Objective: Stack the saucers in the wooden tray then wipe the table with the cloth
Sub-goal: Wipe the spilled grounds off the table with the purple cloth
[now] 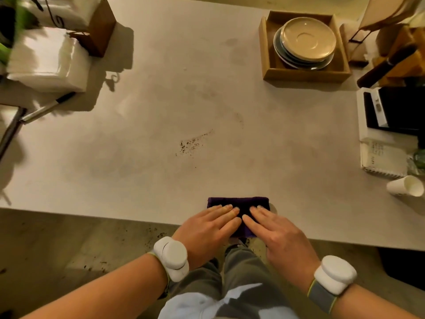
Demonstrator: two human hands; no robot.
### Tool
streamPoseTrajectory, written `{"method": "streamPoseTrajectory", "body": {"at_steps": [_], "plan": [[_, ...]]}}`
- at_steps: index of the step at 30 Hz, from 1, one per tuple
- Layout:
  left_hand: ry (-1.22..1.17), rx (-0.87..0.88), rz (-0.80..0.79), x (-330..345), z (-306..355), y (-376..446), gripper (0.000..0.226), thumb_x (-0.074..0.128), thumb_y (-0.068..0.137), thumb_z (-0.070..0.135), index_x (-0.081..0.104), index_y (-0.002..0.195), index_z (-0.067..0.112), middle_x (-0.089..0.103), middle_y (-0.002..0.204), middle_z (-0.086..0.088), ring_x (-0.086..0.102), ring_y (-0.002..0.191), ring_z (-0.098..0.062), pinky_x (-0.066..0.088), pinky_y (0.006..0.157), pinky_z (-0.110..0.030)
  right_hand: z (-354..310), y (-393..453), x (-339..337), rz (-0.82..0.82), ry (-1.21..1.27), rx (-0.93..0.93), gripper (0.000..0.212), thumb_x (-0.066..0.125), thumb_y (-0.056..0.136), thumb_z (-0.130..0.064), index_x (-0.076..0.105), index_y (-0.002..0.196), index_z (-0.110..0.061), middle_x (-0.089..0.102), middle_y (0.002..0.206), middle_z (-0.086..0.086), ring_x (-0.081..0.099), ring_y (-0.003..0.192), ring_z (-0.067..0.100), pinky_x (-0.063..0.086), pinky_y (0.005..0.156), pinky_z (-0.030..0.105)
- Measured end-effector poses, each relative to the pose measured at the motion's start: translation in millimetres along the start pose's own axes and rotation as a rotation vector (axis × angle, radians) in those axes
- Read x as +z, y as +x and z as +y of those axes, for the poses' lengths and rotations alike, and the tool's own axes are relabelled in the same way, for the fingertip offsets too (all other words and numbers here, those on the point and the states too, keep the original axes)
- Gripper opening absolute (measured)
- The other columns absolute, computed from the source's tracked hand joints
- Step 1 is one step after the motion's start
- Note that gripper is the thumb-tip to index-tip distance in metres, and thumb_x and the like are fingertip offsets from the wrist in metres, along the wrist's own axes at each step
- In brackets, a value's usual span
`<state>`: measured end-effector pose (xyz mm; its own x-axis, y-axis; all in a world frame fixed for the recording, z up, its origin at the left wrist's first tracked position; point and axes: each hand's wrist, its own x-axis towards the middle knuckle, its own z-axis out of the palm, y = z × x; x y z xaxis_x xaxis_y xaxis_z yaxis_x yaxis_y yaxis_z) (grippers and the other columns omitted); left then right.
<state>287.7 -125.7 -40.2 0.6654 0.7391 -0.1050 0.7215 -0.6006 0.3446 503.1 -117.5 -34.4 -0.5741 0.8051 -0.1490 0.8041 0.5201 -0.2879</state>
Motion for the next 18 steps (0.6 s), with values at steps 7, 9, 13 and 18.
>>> {"method": "streamPoseTrajectory", "body": {"at_steps": [7,9,13,18], "plan": [[-0.036,0.059,-0.022,12,4,-15,0.053,0.081,0.072,0.026,0.065,0.122,0.019,0.066,0.127,-0.002,0.061,0.118,-0.018,0.046,0.097,-0.029,-11,-26,9,0.007,0.055,-0.007,0.066,0.085,0.059,-0.002,0.066,0.120,-0.018,0.067,0.122,0.005,0.063,0.112,0.024,0.047,0.093,0.039],[-0.042,0.076,-0.010,13,5,-18,0.049,0.079,0.075,0.025,0.065,0.121,0.020,0.067,0.126,0.000,0.061,0.117,-0.018,0.049,0.095,-0.029,-12,-33,9,0.024,0.083,-0.020,0.065,0.084,0.058,0.001,0.067,0.119,-0.017,0.067,0.121,0.004,0.063,0.111,0.023,0.049,0.093,0.040],[-0.062,0.133,-0.007,15,10,-33,0.043,0.074,0.080,0.025,0.063,0.121,0.020,0.068,0.124,0.001,0.062,0.114,-0.017,0.051,0.093,-0.029,-17,-46,6,0.062,0.162,-0.094,0.063,0.080,0.052,0.010,0.072,0.110,-0.014,0.072,0.110,0.004,0.068,0.099,0.023,0.055,0.085,0.037],[-0.230,0.059,0.040,-6,8,-47,0.045,0.074,0.079,0.019,0.062,0.123,0.022,0.070,0.118,0.002,0.065,0.104,-0.015,0.054,0.086,-0.026,-25,-40,-11,-0.023,0.346,-0.105,0.054,0.070,0.067,-0.001,0.067,0.116,-0.024,0.070,0.109,-0.008,0.061,0.100,0.006,0.051,0.088,0.026]]}}
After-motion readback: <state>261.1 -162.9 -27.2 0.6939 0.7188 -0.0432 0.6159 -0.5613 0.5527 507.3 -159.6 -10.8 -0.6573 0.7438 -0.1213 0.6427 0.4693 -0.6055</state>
